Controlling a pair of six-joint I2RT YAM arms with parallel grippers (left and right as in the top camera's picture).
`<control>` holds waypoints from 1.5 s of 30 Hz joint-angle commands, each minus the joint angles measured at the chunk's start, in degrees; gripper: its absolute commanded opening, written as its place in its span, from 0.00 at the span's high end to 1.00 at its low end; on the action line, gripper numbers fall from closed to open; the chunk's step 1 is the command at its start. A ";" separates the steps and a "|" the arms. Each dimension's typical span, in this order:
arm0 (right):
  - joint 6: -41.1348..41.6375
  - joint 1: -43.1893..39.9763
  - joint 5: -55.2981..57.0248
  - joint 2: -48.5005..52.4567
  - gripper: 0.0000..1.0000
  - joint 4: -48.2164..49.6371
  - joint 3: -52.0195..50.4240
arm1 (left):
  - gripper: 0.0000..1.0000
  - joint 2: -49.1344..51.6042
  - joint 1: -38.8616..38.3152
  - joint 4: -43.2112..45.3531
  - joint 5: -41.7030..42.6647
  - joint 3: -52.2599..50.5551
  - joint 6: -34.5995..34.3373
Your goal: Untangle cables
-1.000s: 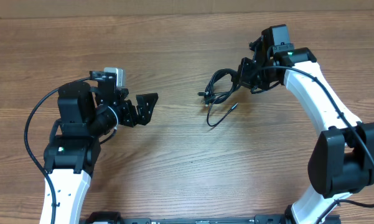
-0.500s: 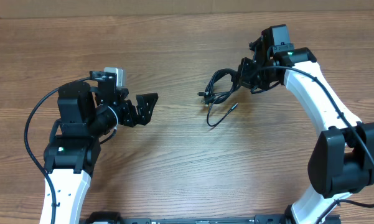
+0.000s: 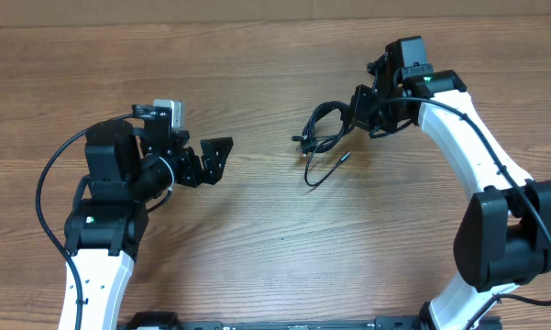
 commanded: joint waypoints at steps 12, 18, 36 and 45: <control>-0.09 -0.17 -0.90 -1.77 0.96 0.35 1.49 | 0.00 0.33 -0.26 -0.20 1.09 1.36 -0.61; -0.09 -0.17 -0.90 -1.77 0.96 0.24 1.49 | 0.00 0.33 -0.26 -0.24 1.07 1.36 -0.57; -0.04 -0.17 -0.92 -1.77 0.96 -0.50 1.49 | 0.00 2.60 -0.26 -0.79 1.11 1.09 -0.57; -0.02 -0.17 -0.94 -1.77 0.96 -0.50 1.49 | 0.00 4.72 -0.26 0.15 2.60 1.09 -0.55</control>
